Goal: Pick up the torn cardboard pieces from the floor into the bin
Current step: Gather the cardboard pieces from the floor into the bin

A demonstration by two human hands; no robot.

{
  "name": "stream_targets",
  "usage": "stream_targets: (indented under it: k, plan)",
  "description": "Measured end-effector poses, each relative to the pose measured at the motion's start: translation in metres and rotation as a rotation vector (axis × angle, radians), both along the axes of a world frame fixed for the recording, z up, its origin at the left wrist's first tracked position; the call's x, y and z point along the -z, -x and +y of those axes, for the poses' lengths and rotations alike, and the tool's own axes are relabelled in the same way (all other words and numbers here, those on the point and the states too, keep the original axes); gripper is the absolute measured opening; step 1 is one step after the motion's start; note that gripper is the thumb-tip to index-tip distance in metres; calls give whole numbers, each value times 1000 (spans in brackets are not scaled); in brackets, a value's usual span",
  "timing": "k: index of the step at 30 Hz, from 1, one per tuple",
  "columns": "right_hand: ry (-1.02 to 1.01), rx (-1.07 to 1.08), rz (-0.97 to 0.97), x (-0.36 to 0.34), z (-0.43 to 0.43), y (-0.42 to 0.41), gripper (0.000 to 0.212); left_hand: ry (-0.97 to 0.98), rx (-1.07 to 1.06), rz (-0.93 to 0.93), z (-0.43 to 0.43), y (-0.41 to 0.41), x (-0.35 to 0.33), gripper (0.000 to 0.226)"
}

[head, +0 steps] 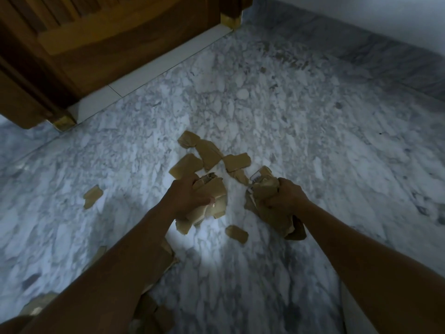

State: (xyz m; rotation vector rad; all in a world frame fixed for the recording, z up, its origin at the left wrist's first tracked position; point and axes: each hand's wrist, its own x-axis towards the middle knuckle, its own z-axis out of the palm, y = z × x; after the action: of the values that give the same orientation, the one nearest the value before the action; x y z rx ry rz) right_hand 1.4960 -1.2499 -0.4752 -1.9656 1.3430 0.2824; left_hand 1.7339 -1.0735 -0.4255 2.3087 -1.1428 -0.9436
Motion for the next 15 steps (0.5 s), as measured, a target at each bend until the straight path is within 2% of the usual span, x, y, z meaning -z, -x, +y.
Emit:
stream_targets:
  k: [3,9,12,15]
  plan:
    - [-13,7,-76,-7,0,7,60,26,63,-55,3,-1,1,51]
    - [-23,-21,-196,-35,11,7,53,-35,187,-173,11,13,11,46]
    - [-59,-132,-205,-52,26,1,50,-40,111,-150,15,9,12,52]
    - [-68,-337,-66,-56,54,-14,45,-19,-6,-135,17,2,4,61]
